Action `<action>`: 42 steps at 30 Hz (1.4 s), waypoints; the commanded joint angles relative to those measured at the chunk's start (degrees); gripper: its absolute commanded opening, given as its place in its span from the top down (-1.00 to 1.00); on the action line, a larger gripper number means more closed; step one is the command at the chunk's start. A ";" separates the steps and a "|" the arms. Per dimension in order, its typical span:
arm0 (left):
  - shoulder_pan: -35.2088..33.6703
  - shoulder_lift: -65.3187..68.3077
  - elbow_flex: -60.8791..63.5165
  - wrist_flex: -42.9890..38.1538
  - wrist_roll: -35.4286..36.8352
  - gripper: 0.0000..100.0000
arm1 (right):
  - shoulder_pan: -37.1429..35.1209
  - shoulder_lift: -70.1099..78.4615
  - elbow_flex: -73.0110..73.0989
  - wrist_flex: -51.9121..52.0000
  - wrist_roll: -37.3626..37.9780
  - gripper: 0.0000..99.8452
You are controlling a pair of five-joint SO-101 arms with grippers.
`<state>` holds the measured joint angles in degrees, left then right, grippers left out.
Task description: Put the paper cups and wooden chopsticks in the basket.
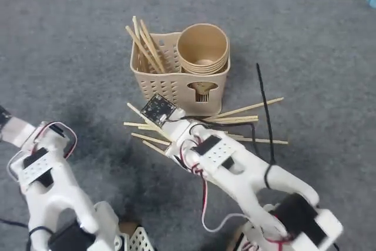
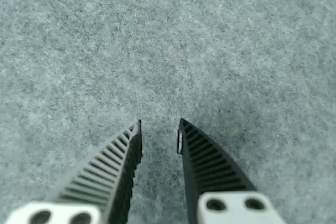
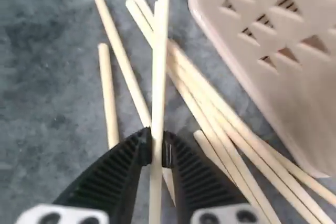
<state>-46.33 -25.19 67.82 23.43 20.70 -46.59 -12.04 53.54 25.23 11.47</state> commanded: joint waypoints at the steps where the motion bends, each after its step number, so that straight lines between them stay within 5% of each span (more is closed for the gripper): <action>1: 0.62 -0.18 -2.07 -1.58 0.35 0.77 | -0.75 -8.13 1.76 -0.84 0.18 0.99; 17: 0.62 -0.18 -2.07 -1.58 0.35 0.77 | -5.32 -44.09 14.24 -1.63 -3.78 0.98; 30: 0.62 -0.18 -2.07 -1.58 0.35 0.77 | -2.68 -56.84 22.77 -38.11 -8.88 0.98; 42: 0.62 -0.18 -2.07 -1.58 0.35 0.77 | 0.48 -55.08 10.55 -47.96 -9.05 0.98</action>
<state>-46.33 -25.19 67.82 23.43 20.70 -46.86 -67.08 70.51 -20.22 3.12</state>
